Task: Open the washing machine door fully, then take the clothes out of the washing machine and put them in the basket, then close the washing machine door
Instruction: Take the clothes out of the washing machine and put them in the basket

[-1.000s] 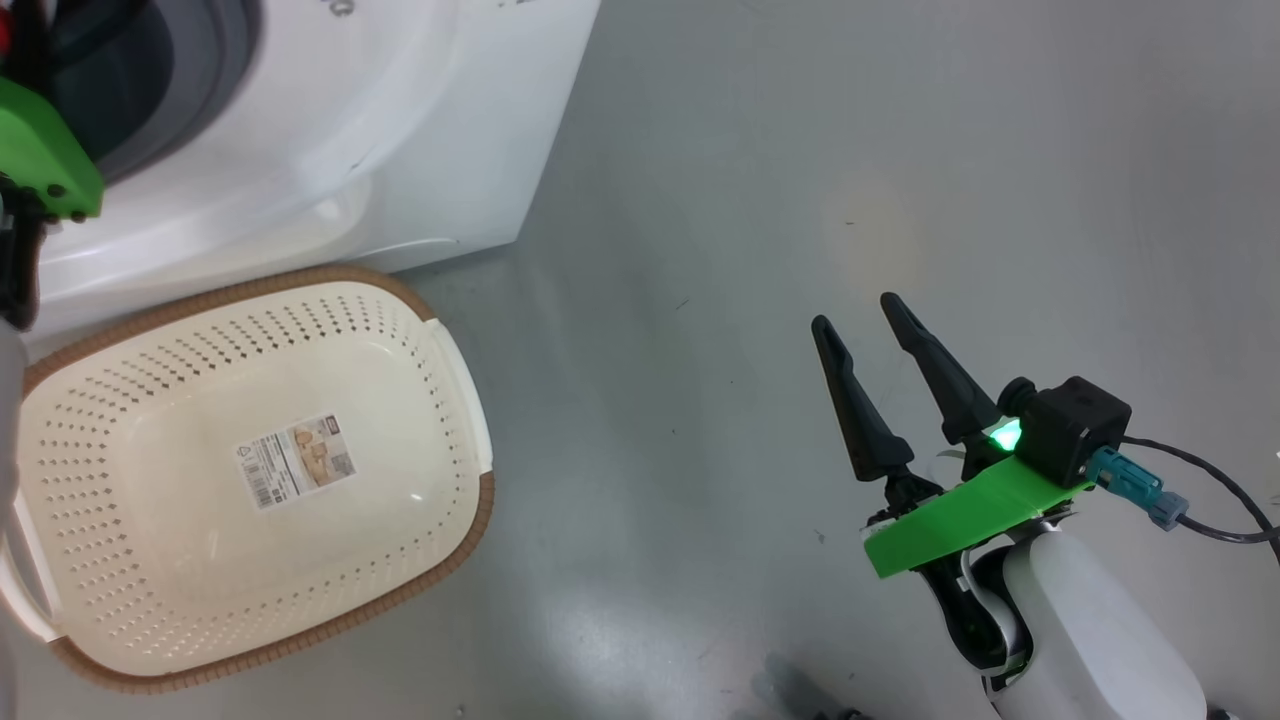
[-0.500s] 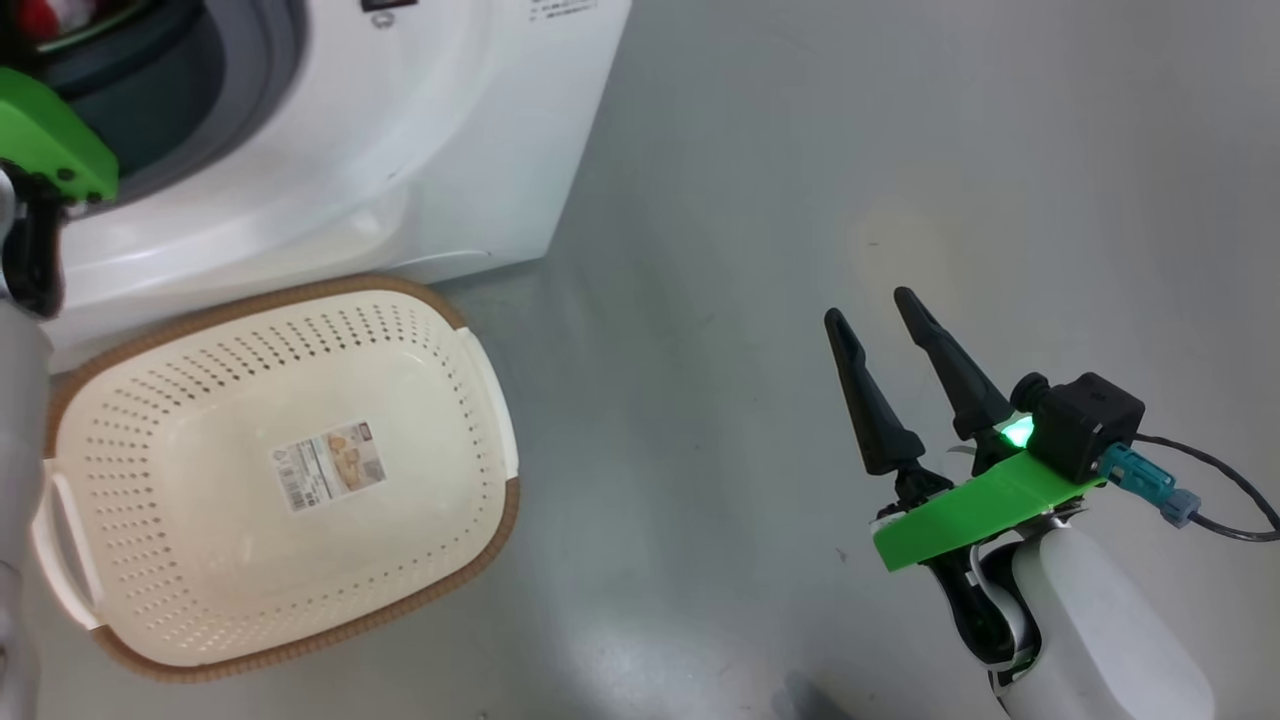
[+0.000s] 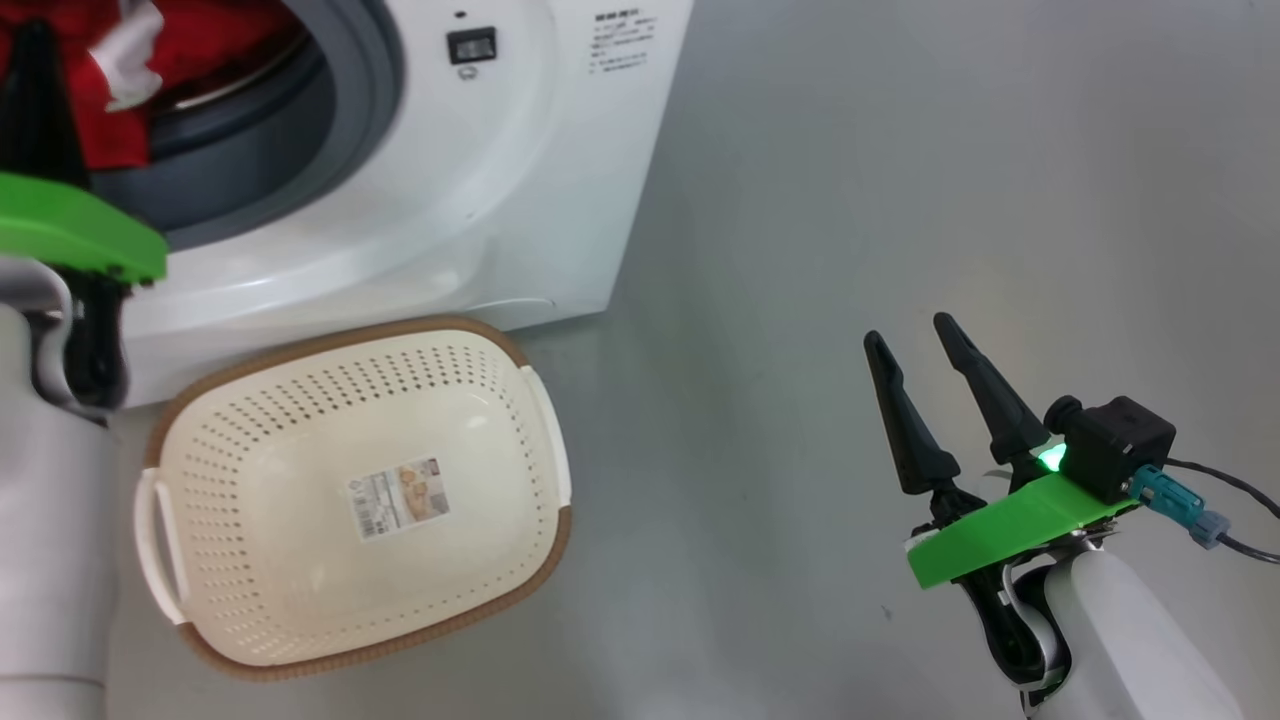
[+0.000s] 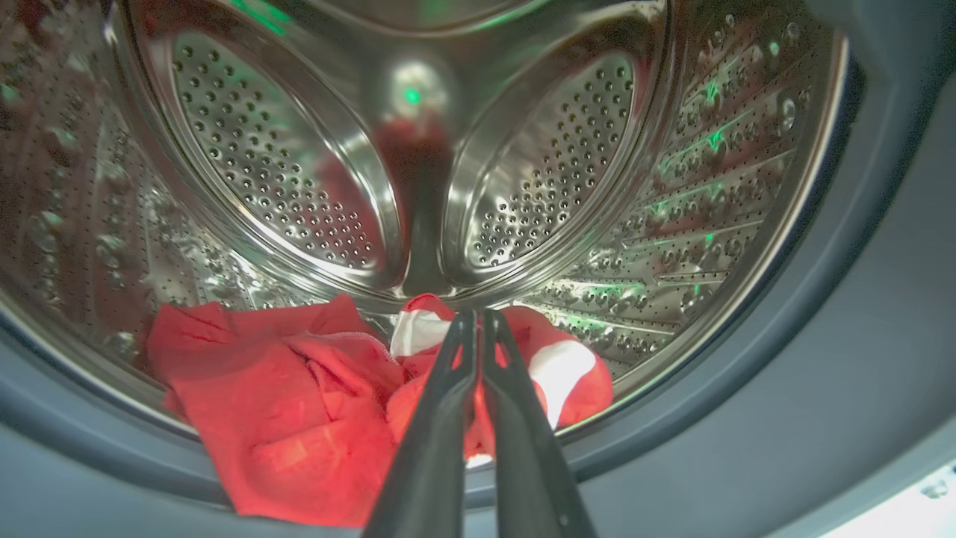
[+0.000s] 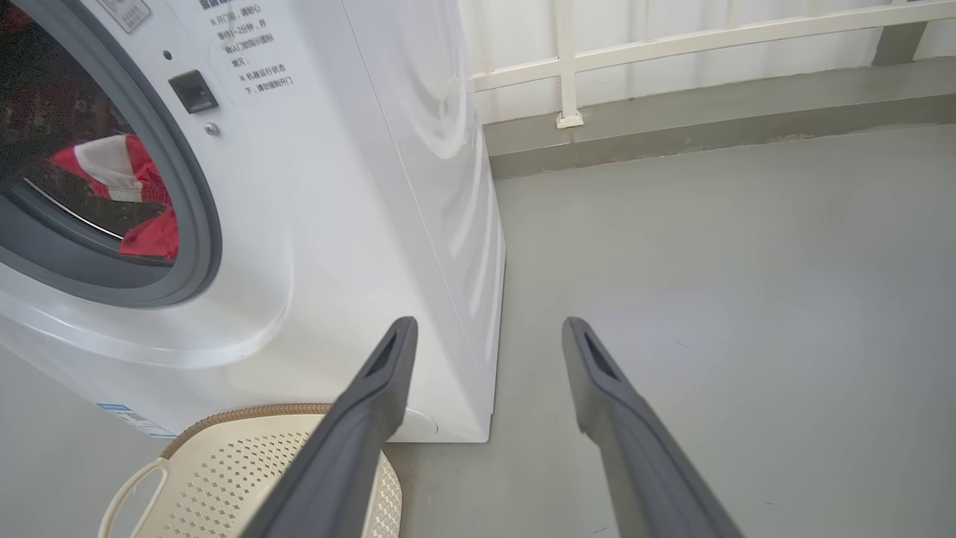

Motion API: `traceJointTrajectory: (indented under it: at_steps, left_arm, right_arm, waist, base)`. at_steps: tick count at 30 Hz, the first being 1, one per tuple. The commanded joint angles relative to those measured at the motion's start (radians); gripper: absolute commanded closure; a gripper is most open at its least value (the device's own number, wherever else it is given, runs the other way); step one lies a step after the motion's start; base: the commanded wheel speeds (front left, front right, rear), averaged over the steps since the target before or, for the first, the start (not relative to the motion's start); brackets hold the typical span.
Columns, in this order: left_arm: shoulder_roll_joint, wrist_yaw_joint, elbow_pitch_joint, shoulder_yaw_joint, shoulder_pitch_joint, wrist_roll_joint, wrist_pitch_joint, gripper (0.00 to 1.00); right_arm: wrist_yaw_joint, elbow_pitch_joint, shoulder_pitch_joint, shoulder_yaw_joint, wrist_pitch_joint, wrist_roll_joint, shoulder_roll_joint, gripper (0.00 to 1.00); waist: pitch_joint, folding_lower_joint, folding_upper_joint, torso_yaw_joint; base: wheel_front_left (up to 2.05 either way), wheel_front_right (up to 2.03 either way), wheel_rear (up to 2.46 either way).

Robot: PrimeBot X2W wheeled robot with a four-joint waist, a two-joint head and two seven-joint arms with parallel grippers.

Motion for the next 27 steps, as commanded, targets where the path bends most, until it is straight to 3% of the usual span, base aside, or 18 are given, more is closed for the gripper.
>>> traceJointTrajectory:
  at_steps: [1,13,27]
  left_arm:
    - [0.036,-0.002,-0.047,0.035,0.026,0.019,-0.012,1.0]
    - [-0.083,-0.006,-0.355,0.206,0.26,0.129,-0.012,1.0]
    - [-0.156,-0.007,-0.787,0.225,0.443,0.169,-0.012,1.0]
  right_arm:
    - [0.006,-0.02,0.021,0.012,-0.006,-0.011,-0.012,0.0]
    - [0.006,-0.025,0.059,-0.019,-0.006,-0.015,-0.026,0.0]
    - [0.006,-0.032,0.085,-0.034,-0.006,-0.018,-0.036,0.0]
  waist:
    - [-0.025,0.0,-0.0001,0.024]
    - [-0.076,0.0,-0.0001,0.072]
    - [-0.095,0.0,-0.0001,0.101]
  base:
    - [0.0,0.0,0.0]
    - [0.0,0.0,0.0]
    - [0.0,0.0,0.0]
